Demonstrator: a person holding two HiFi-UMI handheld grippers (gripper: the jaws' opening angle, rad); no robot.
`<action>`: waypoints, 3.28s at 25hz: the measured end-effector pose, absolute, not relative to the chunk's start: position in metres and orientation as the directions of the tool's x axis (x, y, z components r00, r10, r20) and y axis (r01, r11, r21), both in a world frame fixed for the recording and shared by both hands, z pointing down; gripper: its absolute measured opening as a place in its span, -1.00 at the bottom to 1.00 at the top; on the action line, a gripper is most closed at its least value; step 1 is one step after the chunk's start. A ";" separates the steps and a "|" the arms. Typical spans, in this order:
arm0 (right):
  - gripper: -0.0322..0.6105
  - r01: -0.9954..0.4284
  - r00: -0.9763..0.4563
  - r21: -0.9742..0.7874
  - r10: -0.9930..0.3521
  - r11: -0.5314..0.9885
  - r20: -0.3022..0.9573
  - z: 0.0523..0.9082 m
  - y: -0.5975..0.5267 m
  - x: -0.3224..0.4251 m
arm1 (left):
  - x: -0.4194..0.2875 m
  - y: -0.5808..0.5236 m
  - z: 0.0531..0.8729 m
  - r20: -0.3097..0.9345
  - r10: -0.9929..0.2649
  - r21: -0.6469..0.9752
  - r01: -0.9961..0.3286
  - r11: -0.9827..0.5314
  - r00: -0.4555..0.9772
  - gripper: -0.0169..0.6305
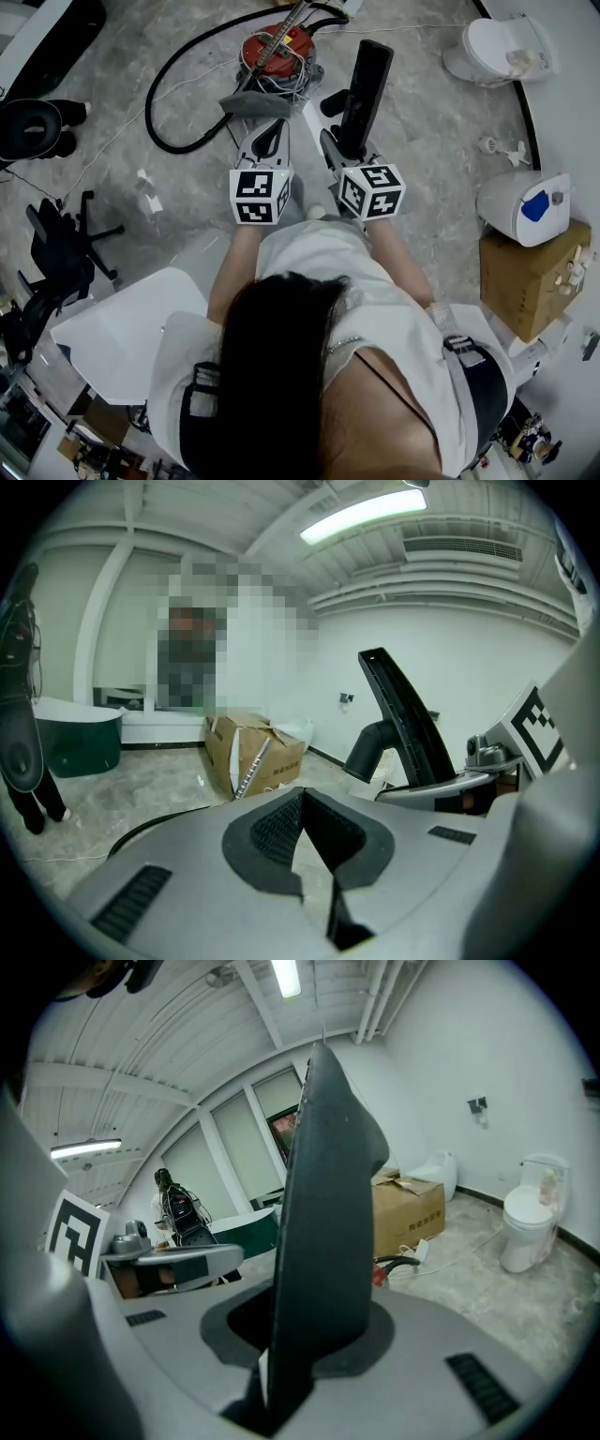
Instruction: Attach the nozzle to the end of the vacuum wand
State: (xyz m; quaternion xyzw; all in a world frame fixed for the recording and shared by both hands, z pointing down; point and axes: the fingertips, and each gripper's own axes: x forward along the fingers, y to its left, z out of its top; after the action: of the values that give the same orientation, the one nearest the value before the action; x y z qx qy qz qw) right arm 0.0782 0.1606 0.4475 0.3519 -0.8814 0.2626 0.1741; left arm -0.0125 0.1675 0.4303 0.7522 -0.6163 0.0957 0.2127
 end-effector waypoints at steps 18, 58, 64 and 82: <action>-0.62 -0.737 -0.670 -0.344 -0.559 0.582 0.489 0.447 0.104 0.037 | -0.052 0.104 0.431 0.410 -0.872 0.171 -0.962 -0.214 0.268 -0.94; -0.62 -0.788 -0.614 -0.329 -0.627 0.520 0.480 0.445 0.051 -0.004 | -0.095 0.053 0.433 0.413 -0.848 0.202 -0.941 -0.271 0.333 -0.94; -0.62 -0.782 -0.623 -0.338 -0.622 0.525 0.474 0.445 0.036 -0.007 | -0.100 0.043 0.436 0.423 -0.848 0.196 -0.946 -0.258 0.318 -0.94; -0.62 -0.763 -0.646 -0.383 -0.597 0.520 0.476 0.455 -0.034 0.009 | -0.085 -0.023 0.448 0.475 -0.830 0.144 -0.957 -0.254 0.292 -0.94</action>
State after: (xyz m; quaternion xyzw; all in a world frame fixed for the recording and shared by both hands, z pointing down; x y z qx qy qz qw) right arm 0.0088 -0.0341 0.4553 0.3954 -0.8599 0.2888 0.1441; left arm -0.0846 -0.0226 0.4485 0.7767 -0.5751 0.1532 0.2062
